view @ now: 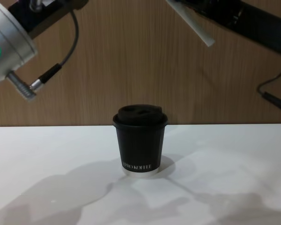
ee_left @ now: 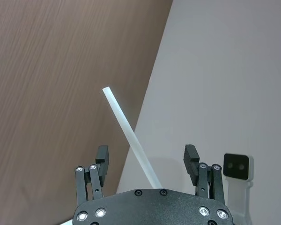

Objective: Pick up the straw with one hand, pass it to the other hand, and insert it into the cup.

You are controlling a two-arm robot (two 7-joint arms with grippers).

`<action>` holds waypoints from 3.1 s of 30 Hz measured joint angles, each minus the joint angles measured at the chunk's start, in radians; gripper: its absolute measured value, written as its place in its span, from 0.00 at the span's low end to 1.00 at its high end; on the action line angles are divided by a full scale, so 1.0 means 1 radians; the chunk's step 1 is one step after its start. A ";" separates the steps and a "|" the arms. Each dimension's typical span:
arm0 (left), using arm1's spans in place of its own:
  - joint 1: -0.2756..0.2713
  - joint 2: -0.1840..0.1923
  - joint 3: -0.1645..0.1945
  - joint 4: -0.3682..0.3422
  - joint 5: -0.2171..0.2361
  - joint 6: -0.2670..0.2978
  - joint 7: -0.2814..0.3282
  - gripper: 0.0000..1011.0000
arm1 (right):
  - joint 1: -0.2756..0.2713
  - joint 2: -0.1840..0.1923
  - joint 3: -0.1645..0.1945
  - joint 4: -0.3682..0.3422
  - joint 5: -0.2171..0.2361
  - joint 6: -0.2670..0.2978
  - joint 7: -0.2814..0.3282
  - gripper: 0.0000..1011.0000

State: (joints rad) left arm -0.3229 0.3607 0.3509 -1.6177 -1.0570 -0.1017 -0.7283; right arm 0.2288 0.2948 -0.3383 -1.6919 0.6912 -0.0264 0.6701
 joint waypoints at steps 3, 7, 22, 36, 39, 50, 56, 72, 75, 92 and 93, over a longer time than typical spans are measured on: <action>-0.008 -0.013 0.006 0.010 -0.017 0.006 0.000 0.99 | 0.000 0.000 0.000 0.000 0.000 0.000 0.000 0.00; -0.017 -0.026 0.013 0.019 -0.039 0.015 0.001 0.99 | 0.000 0.000 0.000 0.000 0.000 0.000 0.000 0.00; -0.041 -0.062 0.040 0.043 -0.101 0.053 0.030 0.99 | 0.000 0.000 0.000 0.000 0.000 0.000 0.000 0.00; -0.058 -0.076 0.061 0.059 -0.122 0.061 0.045 0.80 | 0.000 0.000 0.000 0.000 0.000 0.000 0.000 0.00; -0.061 -0.077 0.064 0.060 -0.123 0.057 0.043 0.70 | 0.000 0.000 0.000 0.000 0.000 0.000 0.000 0.00; -0.068 -0.074 0.075 0.061 -0.126 0.043 0.038 0.32 | 0.000 0.000 0.000 0.000 0.000 0.000 0.000 0.00; -0.069 -0.070 0.079 0.060 -0.128 0.037 0.037 0.16 | 0.000 0.000 0.000 0.000 0.000 0.000 0.000 0.00; -0.065 -0.058 0.084 0.051 -0.134 0.013 0.043 0.01 | 0.000 0.000 0.000 0.000 0.000 0.000 0.000 0.13; -0.062 -0.056 0.085 0.049 -0.135 0.007 0.046 0.00 | 0.000 0.000 0.000 0.000 0.000 0.000 0.000 0.20; -0.057 0.012 0.079 -0.006 -0.021 -0.035 0.124 0.00 | 0.000 0.000 0.000 0.000 0.000 0.000 0.000 0.73; -0.057 0.016 0.079 -0.009 -0.010 -0.036 0.129 0.00 | 0.000 0.000 0.000 0.000 0.000 0.000 0.000 0.77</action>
State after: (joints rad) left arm -0.3799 0.3770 0.4295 -1.6271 -1.0673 -0.1376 -0.5989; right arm 0.2288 0.2948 -0.3383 -1.6920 0.6912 -0.0263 0.6700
